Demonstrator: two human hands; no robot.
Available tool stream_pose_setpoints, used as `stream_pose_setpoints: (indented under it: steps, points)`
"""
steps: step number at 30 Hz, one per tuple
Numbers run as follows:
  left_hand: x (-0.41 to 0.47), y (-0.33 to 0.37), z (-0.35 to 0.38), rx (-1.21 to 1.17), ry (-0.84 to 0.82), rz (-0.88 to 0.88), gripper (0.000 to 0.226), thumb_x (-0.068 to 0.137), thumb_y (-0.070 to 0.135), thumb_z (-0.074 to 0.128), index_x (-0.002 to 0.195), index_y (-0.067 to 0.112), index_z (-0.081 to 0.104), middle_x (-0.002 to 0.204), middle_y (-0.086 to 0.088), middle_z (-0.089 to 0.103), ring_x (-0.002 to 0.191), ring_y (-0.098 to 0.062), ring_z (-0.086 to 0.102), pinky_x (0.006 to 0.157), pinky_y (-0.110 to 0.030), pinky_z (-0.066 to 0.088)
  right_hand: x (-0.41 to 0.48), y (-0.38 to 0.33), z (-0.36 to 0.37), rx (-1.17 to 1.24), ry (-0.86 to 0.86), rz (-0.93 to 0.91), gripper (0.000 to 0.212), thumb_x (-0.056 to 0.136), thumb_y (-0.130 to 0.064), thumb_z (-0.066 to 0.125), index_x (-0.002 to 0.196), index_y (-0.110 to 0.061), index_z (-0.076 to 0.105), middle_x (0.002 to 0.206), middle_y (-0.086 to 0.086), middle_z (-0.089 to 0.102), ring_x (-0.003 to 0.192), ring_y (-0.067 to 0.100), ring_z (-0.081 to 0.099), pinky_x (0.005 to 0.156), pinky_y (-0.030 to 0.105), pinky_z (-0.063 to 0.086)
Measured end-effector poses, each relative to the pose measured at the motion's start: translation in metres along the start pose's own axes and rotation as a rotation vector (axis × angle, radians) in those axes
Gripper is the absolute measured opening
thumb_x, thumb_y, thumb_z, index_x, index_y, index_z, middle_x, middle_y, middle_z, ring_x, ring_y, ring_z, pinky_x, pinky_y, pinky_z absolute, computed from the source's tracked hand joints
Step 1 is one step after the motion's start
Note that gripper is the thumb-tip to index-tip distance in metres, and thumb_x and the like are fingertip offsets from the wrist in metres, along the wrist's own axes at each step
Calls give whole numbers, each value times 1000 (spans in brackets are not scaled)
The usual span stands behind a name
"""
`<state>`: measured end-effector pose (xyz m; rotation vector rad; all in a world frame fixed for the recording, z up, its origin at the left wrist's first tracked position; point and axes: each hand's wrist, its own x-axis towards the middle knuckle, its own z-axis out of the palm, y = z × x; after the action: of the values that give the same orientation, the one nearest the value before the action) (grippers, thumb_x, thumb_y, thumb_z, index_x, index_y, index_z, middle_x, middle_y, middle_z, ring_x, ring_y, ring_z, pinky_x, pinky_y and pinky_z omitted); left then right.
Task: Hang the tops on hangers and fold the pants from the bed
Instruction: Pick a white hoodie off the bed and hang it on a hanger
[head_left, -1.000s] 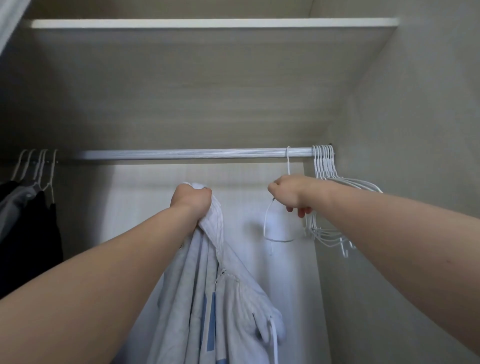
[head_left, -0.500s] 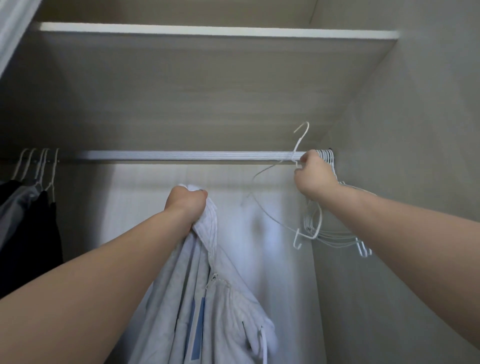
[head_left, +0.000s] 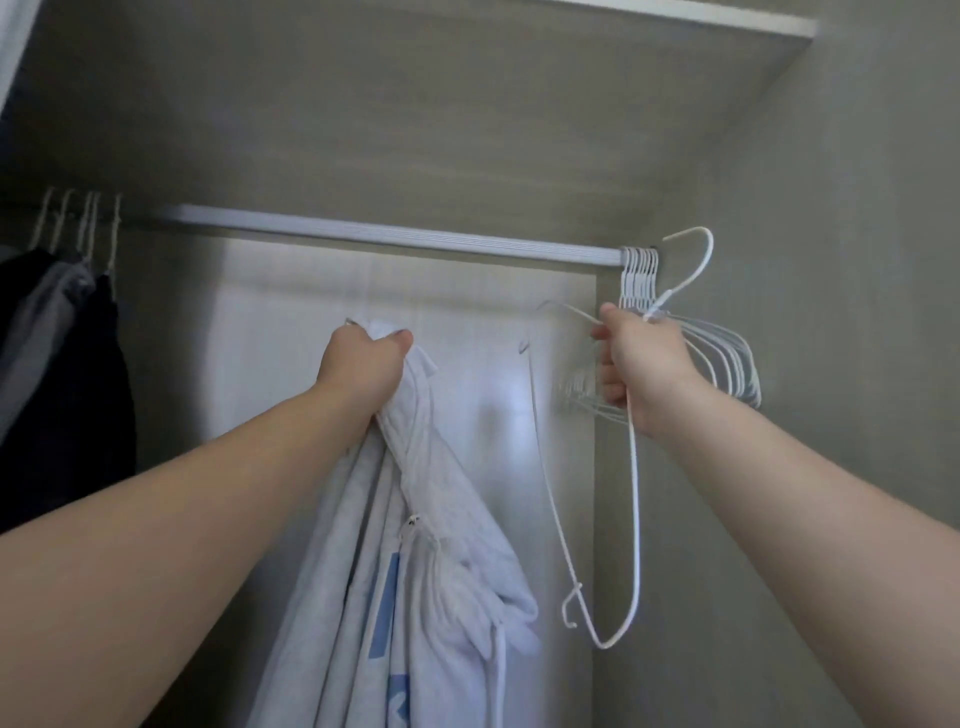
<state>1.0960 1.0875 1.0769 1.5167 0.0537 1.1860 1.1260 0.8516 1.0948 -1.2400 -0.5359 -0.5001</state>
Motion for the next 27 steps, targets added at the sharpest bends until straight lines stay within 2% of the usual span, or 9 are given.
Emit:
stream_pose_setpoints:
  steps: [4,8,12,13,16,20,24,27]
  points:
    - [-39,21,-11,27,-8,2,12,92,22,68,88,11,64,87,-9,69,86,-30,69,81,-37,56,-28,-4,-18,53,-73,27,26,103,-22,45,80,-13,55,46,-4,26,31,9,19,39,13,16]
    - [-102,50,-13,93,22,18,14,94,20,66,94,6,62,77,-5,64,70,-22,64,54,-21,47,-86,-21,-52,112,-112,-4,27,101,-22,48,77,-16,57,43,-7,29,32,9,22,37,13,18]
    - [-186,85,-7,146,83,46,25,95,18,63,73,15,51,69,-2,57,56,-14,60,42,-15,44,-156,-43,-107,206,-157,-33,29,101,-23,50,73,-16,58,41,-10,29,31,7,24,38,11,20]
    - [-206,94,-6,167,99,53,27,96,20,62,73,18,48,70,-1,56,57,-12,58,42,-14,44,-173,-47,-124,207,-169,-36,30,100,-23,50,73,-16,60,41,-9,30,31,7,25,37,12,21]
    - [-261,116,-6,235,126,35,22,95,28,63,81,17,50,79,-2,57,71,-16,58,62,-24,47,-219,-57,-174,185,-196,-45,32,100,-28,53,71,-20,64,43,-6,34,33,9,29,37,15,24]
    - [-327,134,-11,255,104,-60,15,93,24,64,91,9,60,71,-1,61,63,-13,60,47,-16,44,-271,-72,-238,196,-257,15,32,102,-28,54,75,-18,67,43,-4,35,34,10,30,36,17,24]
    - [-389,134,-27,284,90,-169,18,92,20,64,77,9,62,62,2,63,45,-3,60,43,-15,45,-323,-77,-294,235,-341,77,32,103,-26,53,77,-16,69,45,-3,33,32,9,27,36,15,24]
    - [-436,127,-42,295,58,-264,16,93,22,65,81,11,64,70,0,65,51,-4,65,48,-16,49,-366,-67,-334,219,-429,111,37,104,-25,52,71,-21,69,44,-5,33,33,9,25,39,14,23]
